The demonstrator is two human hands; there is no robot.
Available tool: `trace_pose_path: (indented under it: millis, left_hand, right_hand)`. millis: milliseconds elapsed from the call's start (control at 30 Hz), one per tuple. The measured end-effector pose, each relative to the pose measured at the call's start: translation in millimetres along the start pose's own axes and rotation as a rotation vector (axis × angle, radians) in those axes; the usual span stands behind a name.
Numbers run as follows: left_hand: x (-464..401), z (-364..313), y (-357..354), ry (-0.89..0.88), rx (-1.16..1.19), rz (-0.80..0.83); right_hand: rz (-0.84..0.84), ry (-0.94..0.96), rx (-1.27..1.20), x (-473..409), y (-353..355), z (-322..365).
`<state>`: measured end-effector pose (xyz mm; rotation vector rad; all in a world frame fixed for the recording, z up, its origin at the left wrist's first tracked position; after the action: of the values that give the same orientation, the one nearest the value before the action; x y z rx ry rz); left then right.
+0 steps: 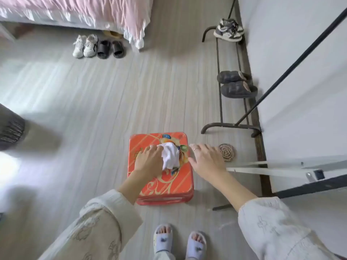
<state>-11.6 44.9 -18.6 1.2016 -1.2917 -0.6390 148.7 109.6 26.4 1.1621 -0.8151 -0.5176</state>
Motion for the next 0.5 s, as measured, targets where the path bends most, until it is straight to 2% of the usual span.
trace_pose_path:
  millis: [133, 233, 333, 500]
  left_hand:
    - [-18, 20, -75, 0.062, -0.015, 0.146]
    - [-23, 30, -121, 0.16, 0.012, 0.134]
    - [-21, 39, -146, 0.236, -0.025, 0.138]
    - [-26, 39, -145, 0.228, -0.042, 0.132]
  right_hand:
    - [0.093, -0.057, -0.045, -7, -76, -10]
    - [0.107, -0.121, -0.108, -5, -114, -21]
    - [0.109, -0.155, -0.155, -2, -130, -29]
    - [0.088, -0.202, -0.208, 3, -126, -36]
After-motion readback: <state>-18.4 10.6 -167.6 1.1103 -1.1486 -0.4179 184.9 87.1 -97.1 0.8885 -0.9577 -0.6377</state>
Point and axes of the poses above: each hand's wrist, its own x-axis away from the middle knuckle, its own y-axis out of the back of the hand, z = x × y, the point moved 5 cm from there along -x, towards the middle knuckle, and after that the axes turned 2 degrees about -x, right-handed, at the moved point
